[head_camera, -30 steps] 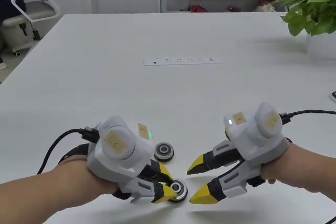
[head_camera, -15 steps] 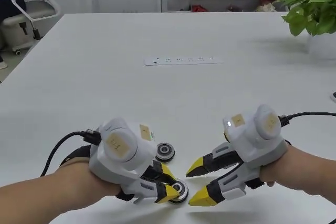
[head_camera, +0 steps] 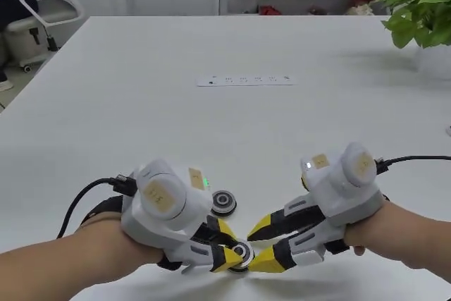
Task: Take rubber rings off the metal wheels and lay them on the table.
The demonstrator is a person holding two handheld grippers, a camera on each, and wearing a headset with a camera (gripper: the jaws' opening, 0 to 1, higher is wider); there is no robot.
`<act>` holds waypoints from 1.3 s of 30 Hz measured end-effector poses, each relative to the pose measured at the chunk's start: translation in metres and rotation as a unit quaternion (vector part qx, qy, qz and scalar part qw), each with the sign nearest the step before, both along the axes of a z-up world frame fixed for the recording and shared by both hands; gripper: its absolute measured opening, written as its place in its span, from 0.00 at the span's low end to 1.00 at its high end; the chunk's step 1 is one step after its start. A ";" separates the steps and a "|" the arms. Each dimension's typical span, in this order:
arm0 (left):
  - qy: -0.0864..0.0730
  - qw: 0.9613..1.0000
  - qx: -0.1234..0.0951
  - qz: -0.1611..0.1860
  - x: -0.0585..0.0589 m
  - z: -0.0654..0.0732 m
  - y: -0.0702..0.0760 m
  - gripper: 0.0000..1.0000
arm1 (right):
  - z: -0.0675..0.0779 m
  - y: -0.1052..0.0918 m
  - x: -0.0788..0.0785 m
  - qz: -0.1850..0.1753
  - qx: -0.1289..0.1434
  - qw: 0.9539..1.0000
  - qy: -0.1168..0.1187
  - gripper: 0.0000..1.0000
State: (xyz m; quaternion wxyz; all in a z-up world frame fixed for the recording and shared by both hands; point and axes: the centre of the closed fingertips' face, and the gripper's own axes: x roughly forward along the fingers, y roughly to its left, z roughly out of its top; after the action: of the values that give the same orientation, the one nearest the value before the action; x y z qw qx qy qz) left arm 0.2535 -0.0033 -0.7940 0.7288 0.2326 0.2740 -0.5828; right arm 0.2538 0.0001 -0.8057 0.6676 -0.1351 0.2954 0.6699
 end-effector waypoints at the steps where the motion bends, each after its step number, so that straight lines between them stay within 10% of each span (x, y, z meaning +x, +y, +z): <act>1: 0.000 1.000 0.000 0.000 0.000 0.000 0.000 0.14 | -0.001 0.000 0.000 0.001 -0.003 1.000 -0.002 0.24; 39: -0.012 1.000 0.001 0.004 -0.001 -0.001 0.001 0.13 | -0.001 -0.011 -0.002 -0.047 0.003 0.996 0.069 0.00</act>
State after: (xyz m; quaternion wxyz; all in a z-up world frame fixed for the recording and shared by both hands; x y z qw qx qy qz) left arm 0.2526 -0.0023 -0.7949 0.7339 0.2390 0.2669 -0.5771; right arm 0.2522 -0.0108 -0.8064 0.6769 -0.0721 0.3452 0.6461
